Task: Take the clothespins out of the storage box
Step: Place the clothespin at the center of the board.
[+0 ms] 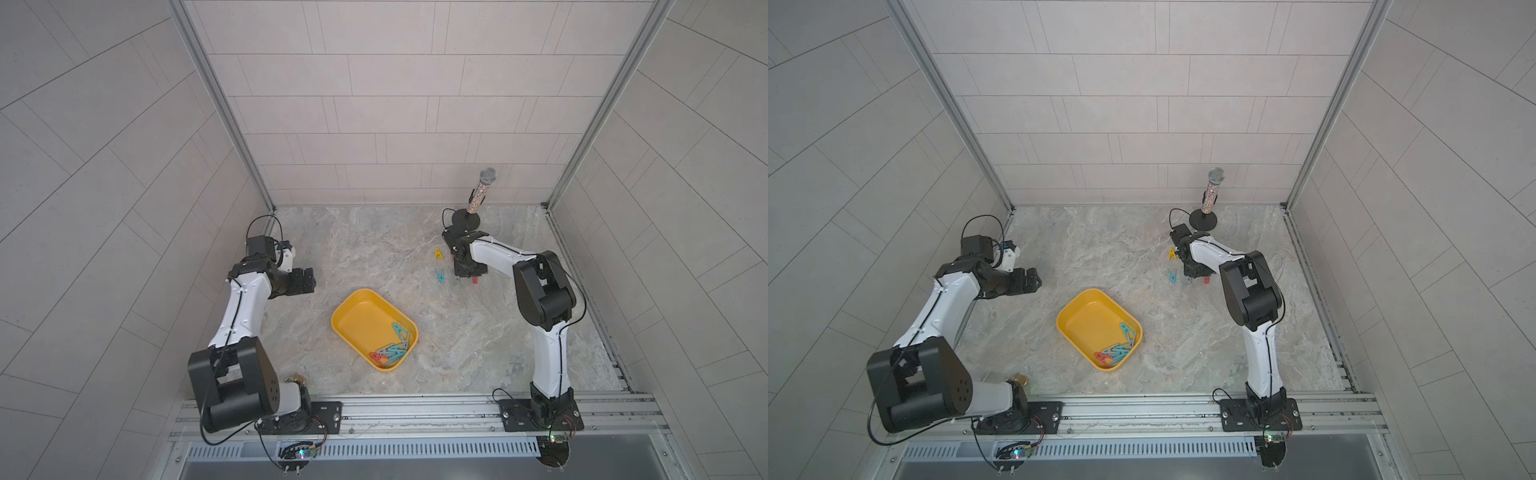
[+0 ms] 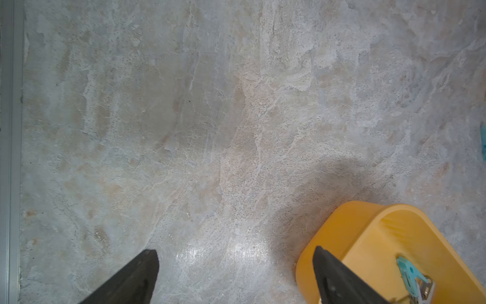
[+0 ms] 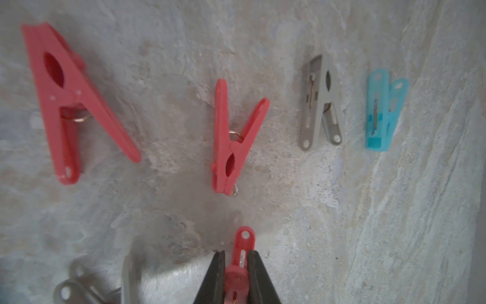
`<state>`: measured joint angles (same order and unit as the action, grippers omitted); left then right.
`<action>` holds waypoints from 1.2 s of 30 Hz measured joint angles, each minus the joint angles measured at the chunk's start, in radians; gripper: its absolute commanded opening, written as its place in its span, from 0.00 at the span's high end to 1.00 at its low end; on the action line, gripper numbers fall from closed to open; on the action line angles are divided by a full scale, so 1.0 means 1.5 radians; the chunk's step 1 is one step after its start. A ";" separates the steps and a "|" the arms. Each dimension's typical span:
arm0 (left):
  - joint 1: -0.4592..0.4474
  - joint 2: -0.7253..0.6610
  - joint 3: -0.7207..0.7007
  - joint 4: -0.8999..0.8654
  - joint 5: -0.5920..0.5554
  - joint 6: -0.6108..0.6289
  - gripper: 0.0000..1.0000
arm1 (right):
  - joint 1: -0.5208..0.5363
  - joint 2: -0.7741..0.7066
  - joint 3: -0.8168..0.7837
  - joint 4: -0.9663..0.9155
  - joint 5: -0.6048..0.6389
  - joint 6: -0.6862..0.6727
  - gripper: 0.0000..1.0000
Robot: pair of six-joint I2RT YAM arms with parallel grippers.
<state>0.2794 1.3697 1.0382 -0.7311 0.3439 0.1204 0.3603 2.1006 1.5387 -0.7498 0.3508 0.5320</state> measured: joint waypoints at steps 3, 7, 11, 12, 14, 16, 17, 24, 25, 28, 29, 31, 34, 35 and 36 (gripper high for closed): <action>0.000 0.000 0.000 0.000 0.000 0.000 0.00 | 0.004 0.009 0.007 -0.002 0.007 -0.001 0.81; 0.000 0.000 0.000 0.000 0.000 0.000 0.00 | 0.011 0.017 0.009 -0.004 0.012 -0.003 0.77; 0.000 0.000 0.000 0.000 0.002 0.000 0.00 | 0.014 0.022 0.012 -0.008 0.013 -0.005 0.74; 0.000 0.000 0.000 0.000 0.002 0.000 0.00 | 0.016 0.022 0.013 -0.009 0.013 -0.005 0.74; 0.000 0.000 0.000 0.000 0.003 0.000 0.00 | 0.016 0.022 0.016 -0.010 0.011 -0.005 0.73; 0.000 0.000 0.000 0.000 0.003 0.000 0.00 | 0.016 0.022 0.019 -0.013 0.009 -0.006 0.72; 0.000 0.000 0.000 0.000 0.003 0.000 0.00 | 0.016 0.022 0.022 -0.015 0.008 -0.006 0.72; 0.000 0.000 0.000 0.000 0.003 0.000 0.00 | 0.016 0.017 0.039 -0.024 -0.005 -0.010 0.70; 0.000 0.000 0.000 0.000 0.003 0.000 0.00 | 0.016 0.013 0.039 -0.027 -0.008 -0.010 0.67; 0.000 0.000 0.000 0.000 0.003 0.000 0.00 | 0.016 -0.008 0.039 -0.035 -0.021 -0.015 0.65; 0.000 0.000 0.000 0.000 0.003 0.000 0.00 | 0.016 -0.018 0.039 -0.037 -0.026 -0.016 0.65; 0.000 0.000 0.000 0.000 0.003 0.000 0.00 | 0.016 -0.045 0.039 -0.042 -0.040 -0.018 0.65; 0.000 0.000 0.000 0.000 0.003 0.000 0.00 | 0.017 -0.097 0.037 -0.043 -0.071 -0.023 0.65; 0.000 0.000 0.000 0.000 0.003 0.000 0.00 | 0.018 -0.114 0.035 -0.041 -0.083 -0.026 0.65; 0.000 0.000 0.000 0.000 0.003 0.000 0.00 | 0.018 -0.136 0.030 -0.036 -0.101 -0.031 0.65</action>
<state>0.2794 1.3697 1.0382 -0.7311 0.3477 0.1204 0.3878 1.8969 1.5841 -0.8040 0.1993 0.4854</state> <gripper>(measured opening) 0.999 0.354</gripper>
